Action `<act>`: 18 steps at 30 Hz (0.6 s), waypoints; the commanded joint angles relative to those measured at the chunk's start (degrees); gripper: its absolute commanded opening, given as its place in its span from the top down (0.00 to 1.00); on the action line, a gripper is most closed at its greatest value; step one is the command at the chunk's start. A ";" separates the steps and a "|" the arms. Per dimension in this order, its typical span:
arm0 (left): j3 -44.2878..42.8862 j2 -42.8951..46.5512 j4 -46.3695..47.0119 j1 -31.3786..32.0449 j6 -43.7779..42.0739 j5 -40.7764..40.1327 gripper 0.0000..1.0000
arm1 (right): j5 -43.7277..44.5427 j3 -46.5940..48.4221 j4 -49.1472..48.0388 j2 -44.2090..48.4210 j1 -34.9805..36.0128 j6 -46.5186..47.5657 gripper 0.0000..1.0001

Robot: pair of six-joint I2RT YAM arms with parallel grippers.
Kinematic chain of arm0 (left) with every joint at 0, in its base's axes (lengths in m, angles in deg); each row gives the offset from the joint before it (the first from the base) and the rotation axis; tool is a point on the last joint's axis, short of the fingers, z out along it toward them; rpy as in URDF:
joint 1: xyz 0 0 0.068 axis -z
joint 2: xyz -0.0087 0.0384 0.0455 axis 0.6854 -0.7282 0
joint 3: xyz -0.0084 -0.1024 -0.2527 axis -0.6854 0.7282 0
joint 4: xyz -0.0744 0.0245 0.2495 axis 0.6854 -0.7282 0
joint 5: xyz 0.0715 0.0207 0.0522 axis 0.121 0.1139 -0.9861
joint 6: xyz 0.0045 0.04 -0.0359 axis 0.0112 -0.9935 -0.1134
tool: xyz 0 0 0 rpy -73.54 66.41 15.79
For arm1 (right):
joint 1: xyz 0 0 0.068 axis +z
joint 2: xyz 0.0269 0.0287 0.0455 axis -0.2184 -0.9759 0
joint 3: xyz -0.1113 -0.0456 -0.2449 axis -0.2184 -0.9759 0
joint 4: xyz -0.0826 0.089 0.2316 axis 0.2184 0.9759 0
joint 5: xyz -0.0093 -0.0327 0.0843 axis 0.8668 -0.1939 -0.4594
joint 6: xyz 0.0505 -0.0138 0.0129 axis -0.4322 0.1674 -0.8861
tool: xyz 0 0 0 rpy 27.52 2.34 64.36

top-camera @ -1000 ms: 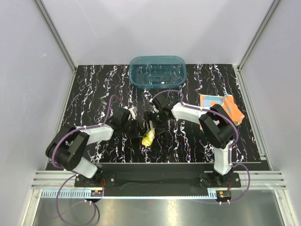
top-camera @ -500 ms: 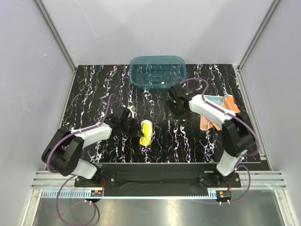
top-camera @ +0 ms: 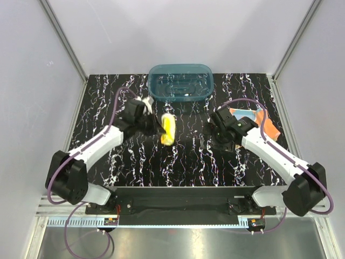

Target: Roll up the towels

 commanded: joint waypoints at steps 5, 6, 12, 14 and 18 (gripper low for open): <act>-23.81 -10.15 -4.69 -7.09 -5.04 6.24 1.00 | 0.46 -0.21 -0.58 3.57 0.36 0.49 0.00; -30.54 -12.63 -5.74 -8.49 -6.09 6.59 1.00 | 0.37 0.05 -0.76 3.39 0.36 1.28 0.00; -55.18 -33.72 -12.15 -13.50 -8.29 12.04 1.00 | -1.47 1.37 -3.49 -0.29 0.28 4.00 0.00; -66.08 -42.04 -13.65 -14.56 -8.56 13.36 1.00 | -1.74 1.20 -4.88 -0.91 0.28 4.45 0.00; -79.11 -53.77 -13.14 -16.32 -7.25 14.86 1.00 | -4.55 1.20 -7.09 -3.28 0.36 5.50 0.00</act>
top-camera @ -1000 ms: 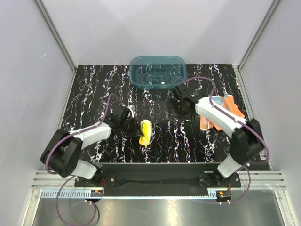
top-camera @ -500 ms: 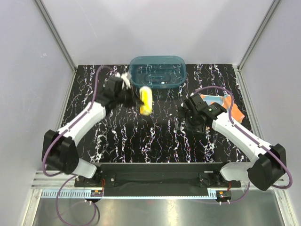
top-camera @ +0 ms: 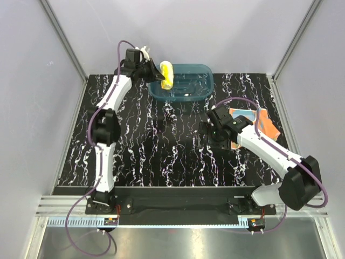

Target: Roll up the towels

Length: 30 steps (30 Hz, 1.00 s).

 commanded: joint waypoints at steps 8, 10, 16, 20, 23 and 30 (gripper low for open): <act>-13.23 -17.80 1.48 -3.00 2.77 1.01 1.00 | -1.53 2.12 -4.67 -5.32 0.19 4.22 0.00; -14.90 -19.21 1.13 -3.00 1.71 -0.13 1.00 | -1.53 2.21 -4.85 -6.46 0.19 4.66 0.00; -15.52 -20.71 1.05 -3.09 -0.49 -2.68 1.00 | -2.32 3.79 -5.03 -9.71 0.19 5.28 0.00; -15.44 -21.15 -0.18 -3.44 -0.84 -4.18 0.92 | -2.50 4.32 -5.11 -10.59 0.28 5.28 0.00; -15.26 -21.06 0.08 -3.44 -1.10 -4.09 0.83 | -2.50 4.32 -5.02 -11.21 0.19 5.37 0.00; -14.21 -19.92 0.87 -3.97 0.04 -5.67 0.57 | -1.88 4.76 -4.06 -11.82 0.19 5.46 0.00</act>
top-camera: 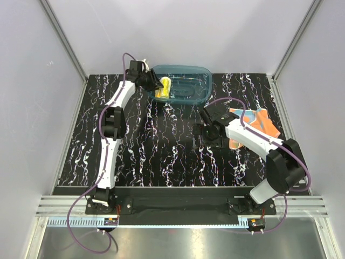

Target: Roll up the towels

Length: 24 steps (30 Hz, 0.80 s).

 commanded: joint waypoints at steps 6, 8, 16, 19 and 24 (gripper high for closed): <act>0.26 2.93 2.71 -1.70 2.19 -1.26 0.51 | 2.24 5.16 2.42 -0.48 0.19 1.79 0.00; 0.88 4.42 3.68 -1.87 3.07 -0.47 0.50 | 3.72 6.83 3.56 -0.75 0.19 2.40 0.00; 3.60 13.54 6.67 -3.01 6.58 0.68 0.40 | 7.24 14.03 8.57 -3.91 -5.77 3.98 0.00; 6.33 17.33 9.13 -3.80 8.52 2.26 0.39 | 8.21 16.49 10.15 -4.96 -8.33 5.04 0.00; 9.92 24.09 7.99 -5.04 11.24 3.58 0.41 | 11.81 18.96 13.32 -6.72 -15.44 6.18 0.00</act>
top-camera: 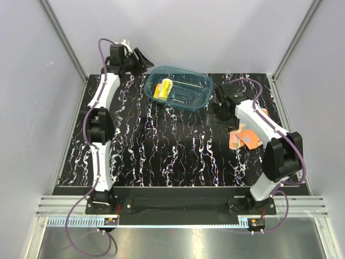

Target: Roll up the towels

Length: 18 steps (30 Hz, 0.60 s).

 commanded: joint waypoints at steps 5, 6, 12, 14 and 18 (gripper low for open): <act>20.05 21.53 5.06 -0.91 3.40 1.43 0.42 | 2.22 0.99 2.17 -3.19 -13.86 1.83 0.00; 28.00 26.69 5.86 -0.91 3.58 1.34 0.42 | 2.21 0.81 1.65 -3.81 -16.22 1.84 0.00; 52.84 45.24 9.29 -0.82 4.02 -0.32 0.44 | 0.19 1.77 0.76 -8.81 -19.40 2.54 0.00; 61.72 49.40 9.99 -0.47 3.24 -0.85 0.44 | -1.03 1.43 0.32 -10.48 -19.40 2.28 0.00; 70.96 58.71 7.10 -0.03 0.25 -3.39 0.45 | -4.80 -2.25 -1.87 -12.07 -19.32 2.01 0.03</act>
